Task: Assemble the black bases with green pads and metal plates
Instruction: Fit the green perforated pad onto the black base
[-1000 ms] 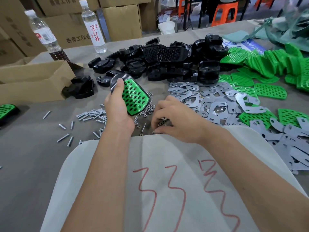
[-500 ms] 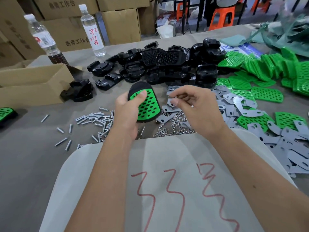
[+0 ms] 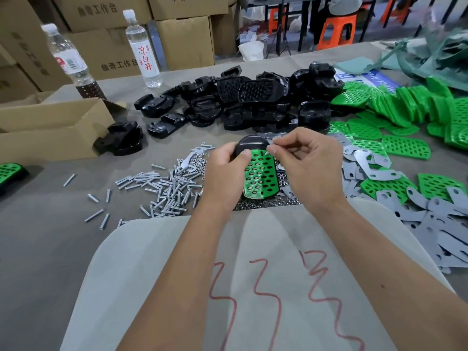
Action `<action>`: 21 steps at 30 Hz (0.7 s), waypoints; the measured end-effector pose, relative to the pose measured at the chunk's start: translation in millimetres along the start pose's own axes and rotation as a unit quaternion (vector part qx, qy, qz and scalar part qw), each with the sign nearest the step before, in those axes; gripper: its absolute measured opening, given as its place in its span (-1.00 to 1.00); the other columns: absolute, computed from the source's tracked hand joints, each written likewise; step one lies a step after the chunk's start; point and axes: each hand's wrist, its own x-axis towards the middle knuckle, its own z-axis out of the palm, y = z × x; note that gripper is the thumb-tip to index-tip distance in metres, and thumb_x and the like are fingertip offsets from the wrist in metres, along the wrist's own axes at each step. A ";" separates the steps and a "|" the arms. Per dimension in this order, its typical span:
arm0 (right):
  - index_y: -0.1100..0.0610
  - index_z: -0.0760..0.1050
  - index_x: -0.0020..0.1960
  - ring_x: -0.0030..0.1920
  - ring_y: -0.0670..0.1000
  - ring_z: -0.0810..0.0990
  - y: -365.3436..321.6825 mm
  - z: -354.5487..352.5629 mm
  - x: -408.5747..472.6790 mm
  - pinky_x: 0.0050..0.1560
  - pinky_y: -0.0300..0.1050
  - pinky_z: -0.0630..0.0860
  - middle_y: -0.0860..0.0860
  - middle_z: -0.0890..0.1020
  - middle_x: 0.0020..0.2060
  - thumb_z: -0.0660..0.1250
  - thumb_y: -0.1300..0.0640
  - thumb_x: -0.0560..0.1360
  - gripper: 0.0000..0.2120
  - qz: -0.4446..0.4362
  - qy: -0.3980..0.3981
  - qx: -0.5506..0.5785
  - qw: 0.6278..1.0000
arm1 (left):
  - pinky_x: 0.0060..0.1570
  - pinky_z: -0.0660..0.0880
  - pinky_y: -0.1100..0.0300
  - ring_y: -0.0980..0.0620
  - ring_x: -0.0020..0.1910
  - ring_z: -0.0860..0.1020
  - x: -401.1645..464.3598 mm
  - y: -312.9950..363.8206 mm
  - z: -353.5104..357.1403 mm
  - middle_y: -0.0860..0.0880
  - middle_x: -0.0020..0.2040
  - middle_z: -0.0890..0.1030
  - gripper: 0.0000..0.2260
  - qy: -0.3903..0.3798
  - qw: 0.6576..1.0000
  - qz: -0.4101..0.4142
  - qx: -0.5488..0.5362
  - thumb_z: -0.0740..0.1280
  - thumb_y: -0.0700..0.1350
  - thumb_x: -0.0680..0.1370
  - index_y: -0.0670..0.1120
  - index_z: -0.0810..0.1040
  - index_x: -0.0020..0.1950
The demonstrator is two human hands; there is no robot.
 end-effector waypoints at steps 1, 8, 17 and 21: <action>0.05 0.65 -0.18 -0.22 0.01 0.70 0.2 0.5 0.2 -0.09 -0.07 0.66 -0.04 0.71 -0.26 0.55 0.29 0.47 -0.83 -0.009 0.005 -0.015 1.000 | 0.19 0.55 -0.38 -0.37 0.15 0.63 -0.7 0.6 1.1 -0.30 0.08 0.70 -0.73 0.005 1.000 0.008 0.003 0.30 -0.09 0.51 -0.15 0.69 0.11; 0.16 0.66 -0.17 -0.25 -0.10 0.63 0.6 6.9 -3.0 -0.15 -0.20 0.58 -0.06 0.68 -0.28 0.53 0.27 0.46 -0.92 -0.059 0.011 -0.076 0.995 | -0.06 0.54 -0.23 -0.10 -0.23 0.50 -2.8 -4.3 6.0 -0.18 -0.24 0.59 -0.70 0.075 0.991 0.090 0.058 0.29 -0.02 0.48 -0.26 0.62 -0.10; 0.07 0.63 -0.20 -0.28 -0.04 0.66 2.1 11.8 -6.1 -0.14 -0.09 0.64 -0.06 0.69 -0.30 0.54 0.23 0.48 -0.86 0.023 0.074 -0.023 0.997 | -0.27 0.38 0.06 0.03 -0.33 0.41 -5.4 -12.5 17.2 0.03 -0.36 0.49 -0.79 0.115 0.965 0.190 0.136 0.34 -0.15 0.61 -0.15 0.48 -0.22; 0.13 0.64 -0.18 -0.25 0.00 0.68 2.6 14.9 -7.5 -0.11 -0.03 0.65 -0.05 0.70 -0.28 0.53 0.25 0.49 -0.89 0.025 0.054 -0.021 0.998 | -0.28 0.34 0.10 0.12 -0.35 0.41 -6.6 -13.1 15.7 0.08 -0.39 0.48 -0.79 0.120 0.967 0.185 0.126 0.31 -0.08 0.57 -0.02 0.46 -0.27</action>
